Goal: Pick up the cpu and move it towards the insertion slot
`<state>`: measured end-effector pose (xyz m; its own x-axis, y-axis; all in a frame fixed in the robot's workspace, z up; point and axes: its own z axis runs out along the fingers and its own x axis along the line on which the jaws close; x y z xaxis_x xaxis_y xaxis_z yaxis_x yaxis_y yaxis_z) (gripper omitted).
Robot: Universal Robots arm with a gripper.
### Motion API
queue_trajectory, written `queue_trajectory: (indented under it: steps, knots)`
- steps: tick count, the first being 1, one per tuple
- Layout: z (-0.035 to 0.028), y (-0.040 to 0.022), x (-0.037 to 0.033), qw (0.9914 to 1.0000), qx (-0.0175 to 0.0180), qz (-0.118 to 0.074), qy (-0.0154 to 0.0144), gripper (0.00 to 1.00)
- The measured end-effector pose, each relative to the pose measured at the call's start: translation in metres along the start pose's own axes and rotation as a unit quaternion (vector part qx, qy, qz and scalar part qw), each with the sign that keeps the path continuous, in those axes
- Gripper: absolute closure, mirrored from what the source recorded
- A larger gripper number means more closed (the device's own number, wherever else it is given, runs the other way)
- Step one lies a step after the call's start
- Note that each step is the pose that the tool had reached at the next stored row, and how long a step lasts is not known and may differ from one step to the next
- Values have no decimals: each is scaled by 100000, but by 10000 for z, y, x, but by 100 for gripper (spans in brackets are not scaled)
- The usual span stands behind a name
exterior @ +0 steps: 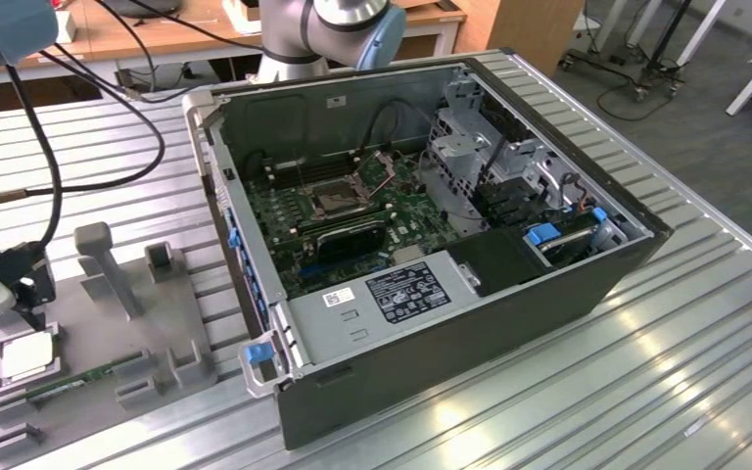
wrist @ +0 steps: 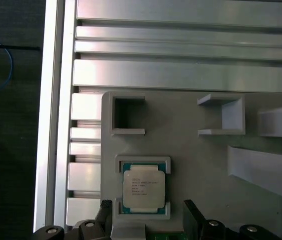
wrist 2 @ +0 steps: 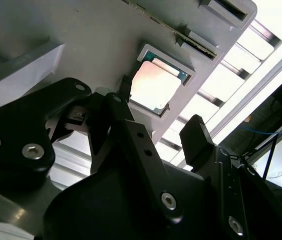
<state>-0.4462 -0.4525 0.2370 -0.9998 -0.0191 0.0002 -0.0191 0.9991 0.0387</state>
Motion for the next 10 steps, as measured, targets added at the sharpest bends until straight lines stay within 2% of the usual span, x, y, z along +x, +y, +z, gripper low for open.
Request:
queue_trajectory:
  steps: [10]
  knots:
    - [74,-3,0,100000,13,0,21,34]
